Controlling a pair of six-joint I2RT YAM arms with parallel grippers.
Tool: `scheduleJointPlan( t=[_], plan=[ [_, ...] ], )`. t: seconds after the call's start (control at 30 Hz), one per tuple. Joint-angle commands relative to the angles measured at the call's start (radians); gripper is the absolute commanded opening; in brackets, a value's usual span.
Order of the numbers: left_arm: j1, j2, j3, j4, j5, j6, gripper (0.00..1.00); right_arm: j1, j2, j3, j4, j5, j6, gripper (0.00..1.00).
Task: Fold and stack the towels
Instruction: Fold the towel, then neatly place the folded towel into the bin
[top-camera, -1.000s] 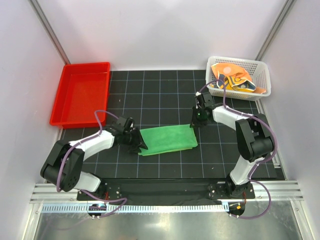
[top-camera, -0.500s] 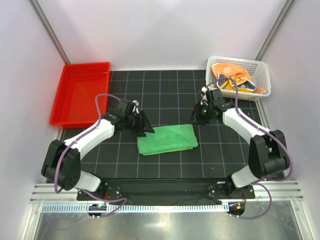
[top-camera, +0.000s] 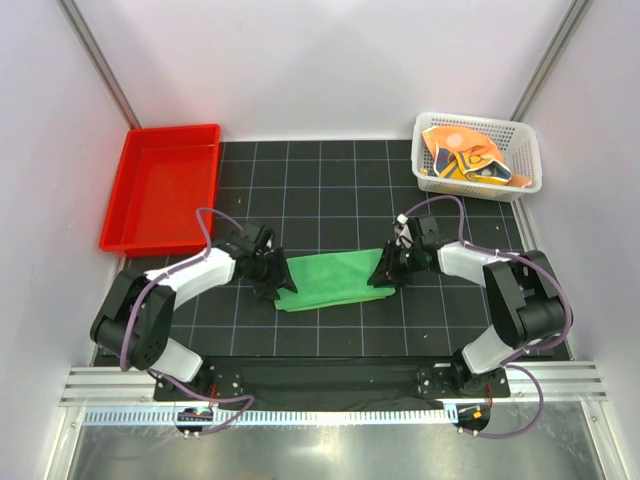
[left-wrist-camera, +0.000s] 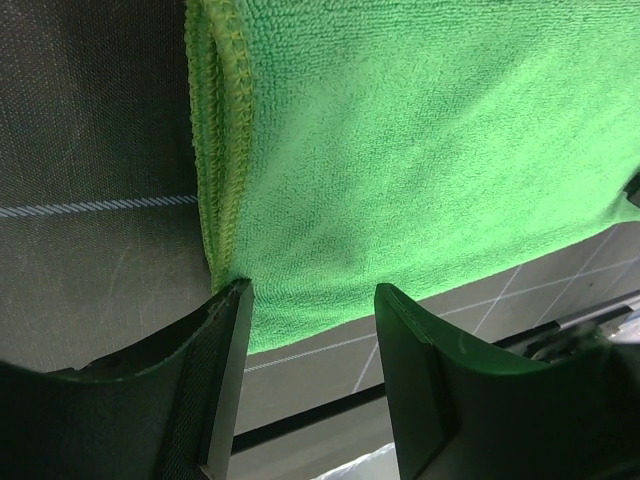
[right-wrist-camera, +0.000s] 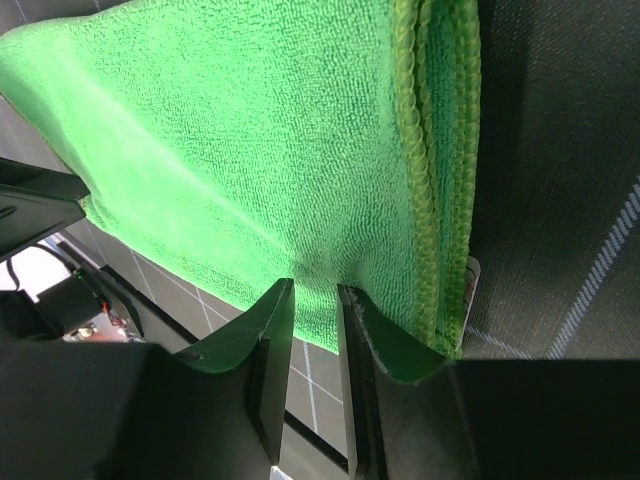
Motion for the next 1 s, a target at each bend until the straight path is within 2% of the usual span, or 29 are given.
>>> scheduleJointPlan(
  t=[0.0, 0.17, 0.3, 0.57, 0.77, 0.97],
  plan=[
    [-0.004, -0.028, 0.012, -0.06, -0.08, 0.021, 0.56, 0.001, -0.06, 0.013, -0.006, 0.058, -0.01, 0.32],
    [-0.002, -0.131, 0.117, -0.145, -0.08, 0.065, 0.6, 0.014, -0.123, 0.053, -0.013, -0.049, 0.019, 0.34],
    [-0.002, -0.135, 0.141, -0.167, -0.1, 0.09, 0.62, 0.043, -0.123, 0.081, 0.004, -0.066, 0.034, 0.34],
    [0.038, -0.065, 0.028, 0.003, -0.077, 0.075, 0.72, 0.108, -0.091, 0.097, 0.021, 0.009, 0.033, 0.34],
    [0.039, 0.006, 0.026, 0.019, -0.114, 0.058, 0.74, 0.183, -0.157, 0.159, -0.072, 0.127, 0.007, 0.35],
    [0.039, 0.061, 0.012, 0.029, -0.137, 0.015, 0.74, 0.194, -0.23, 0.194, -0.111, 0.15, 0.01, 0.36]
  ],
)
